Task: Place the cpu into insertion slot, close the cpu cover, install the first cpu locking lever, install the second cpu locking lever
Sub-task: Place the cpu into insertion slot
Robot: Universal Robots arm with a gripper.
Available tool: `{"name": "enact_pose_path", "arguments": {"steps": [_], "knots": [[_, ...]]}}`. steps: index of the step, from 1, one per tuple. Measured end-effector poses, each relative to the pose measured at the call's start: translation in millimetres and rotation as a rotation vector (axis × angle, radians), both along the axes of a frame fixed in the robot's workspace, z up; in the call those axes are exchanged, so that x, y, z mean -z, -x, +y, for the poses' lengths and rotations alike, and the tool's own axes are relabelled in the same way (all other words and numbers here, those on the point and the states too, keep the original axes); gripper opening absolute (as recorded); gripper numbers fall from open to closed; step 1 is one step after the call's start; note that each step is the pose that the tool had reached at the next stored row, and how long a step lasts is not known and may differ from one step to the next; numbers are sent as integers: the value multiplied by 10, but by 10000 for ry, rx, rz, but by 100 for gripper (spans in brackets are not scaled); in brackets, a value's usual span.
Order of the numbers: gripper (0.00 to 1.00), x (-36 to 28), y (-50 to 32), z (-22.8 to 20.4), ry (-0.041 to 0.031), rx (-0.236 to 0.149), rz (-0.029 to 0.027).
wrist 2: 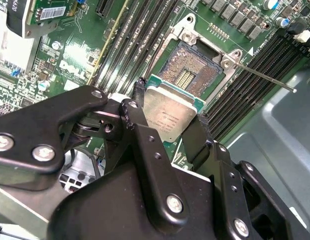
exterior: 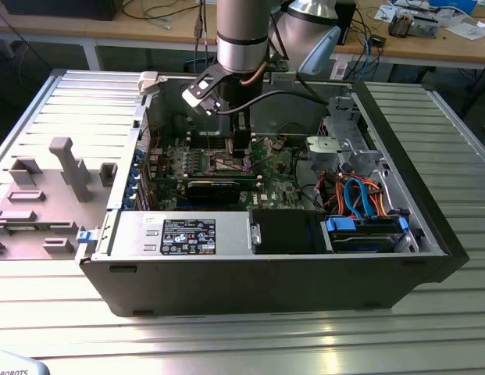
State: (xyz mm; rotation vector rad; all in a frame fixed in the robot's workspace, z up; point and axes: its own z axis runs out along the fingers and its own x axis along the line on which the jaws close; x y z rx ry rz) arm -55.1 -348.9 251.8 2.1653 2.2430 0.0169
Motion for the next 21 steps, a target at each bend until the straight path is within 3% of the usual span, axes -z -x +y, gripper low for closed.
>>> {"name": "enact_pose_path", "arguments": {"steps": [13,21], "knots": [[54,47,22,0,0,2,0],[54,149,68,11,1,-1,1]]}}
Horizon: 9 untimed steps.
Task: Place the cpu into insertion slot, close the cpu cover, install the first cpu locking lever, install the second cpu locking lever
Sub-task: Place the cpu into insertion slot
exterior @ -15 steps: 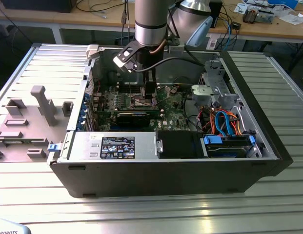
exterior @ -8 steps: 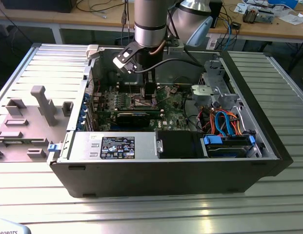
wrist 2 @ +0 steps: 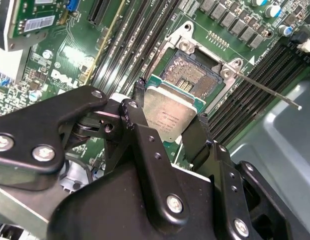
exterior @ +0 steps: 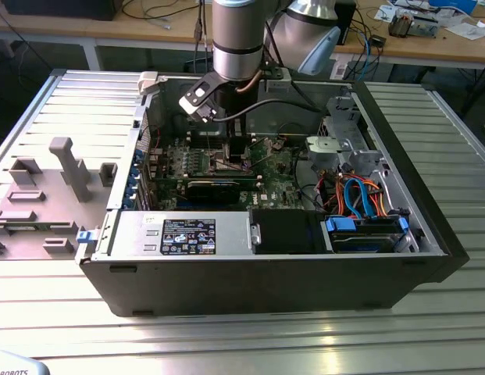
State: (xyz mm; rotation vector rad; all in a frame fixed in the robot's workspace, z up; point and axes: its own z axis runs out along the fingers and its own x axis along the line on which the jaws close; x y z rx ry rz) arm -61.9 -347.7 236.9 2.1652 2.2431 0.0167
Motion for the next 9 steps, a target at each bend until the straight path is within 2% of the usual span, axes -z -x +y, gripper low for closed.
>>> {"name": "enact_pose_path", "arguments": {"steps": [3,5,8,9], "knots": [[54,25,29,17,-9,0,-1],[54,66,76,35,16,0,0],[54,116,87,107,18,59,-1],[54,123,87,118,18,76,-1]]}}
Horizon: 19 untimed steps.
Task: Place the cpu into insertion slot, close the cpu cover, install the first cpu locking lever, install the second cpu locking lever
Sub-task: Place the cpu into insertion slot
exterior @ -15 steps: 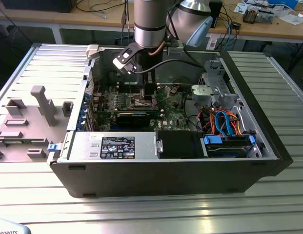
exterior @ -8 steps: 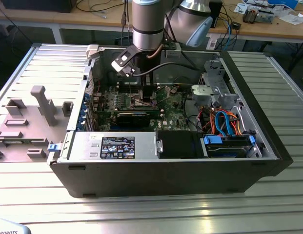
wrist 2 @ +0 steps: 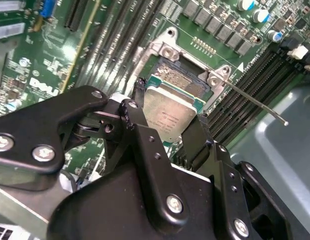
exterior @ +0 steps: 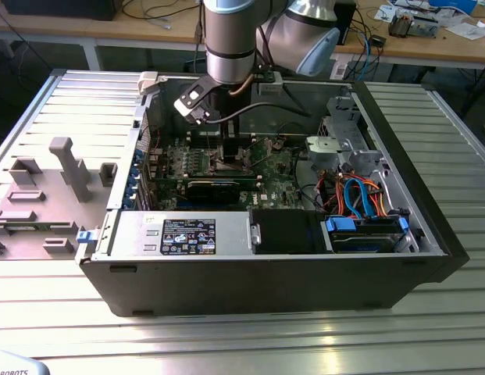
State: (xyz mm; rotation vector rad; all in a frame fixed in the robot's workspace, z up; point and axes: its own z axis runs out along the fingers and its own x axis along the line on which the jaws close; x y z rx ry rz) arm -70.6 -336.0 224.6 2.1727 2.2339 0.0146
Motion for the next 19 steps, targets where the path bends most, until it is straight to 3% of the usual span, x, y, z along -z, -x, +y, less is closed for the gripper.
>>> {"name": "enact_pose_path", "arguments": {"steps": [4,8,19], "knots": [[54,56,16,8,1,276,1],[54,147,30,10,2,292,0],[54,234,31,23,2,368,1]]}}
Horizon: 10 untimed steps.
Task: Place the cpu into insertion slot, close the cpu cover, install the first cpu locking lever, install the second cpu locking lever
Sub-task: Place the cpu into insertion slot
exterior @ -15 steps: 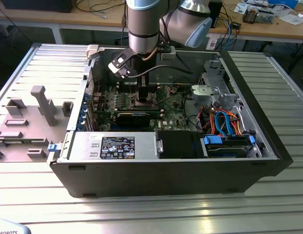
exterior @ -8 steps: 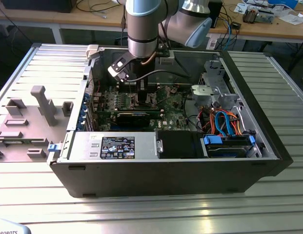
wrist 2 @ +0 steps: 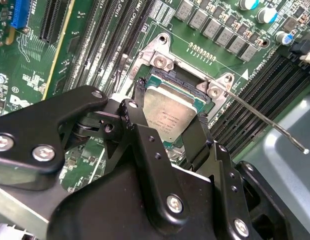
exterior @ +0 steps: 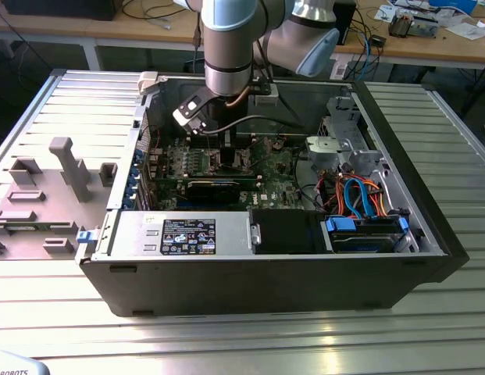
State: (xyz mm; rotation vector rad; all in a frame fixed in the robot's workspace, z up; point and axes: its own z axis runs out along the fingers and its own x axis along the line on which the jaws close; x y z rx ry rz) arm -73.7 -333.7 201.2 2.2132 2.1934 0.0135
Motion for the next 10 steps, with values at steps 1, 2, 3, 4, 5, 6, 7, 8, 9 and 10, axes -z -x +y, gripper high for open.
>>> {"name": "enact_pose_path", "arguments": {"steps": [1,2,3,4,5,6,7,8,9,10], "knots": [[54,5,0,3,1,1,0],[54,11,0,7,-1,2,0],[54,18,1,12,-1,5,1],[54,24,0,16,3,4,1],[54,29,0,18,3,4,2],[54,31,0,18,3,4,2],[54,32,0,19,1,5,0],[54,32,0,19,1,5,1],[54,32,0,19,1,5,0],[54,32,0,19,0,6,0]]}}
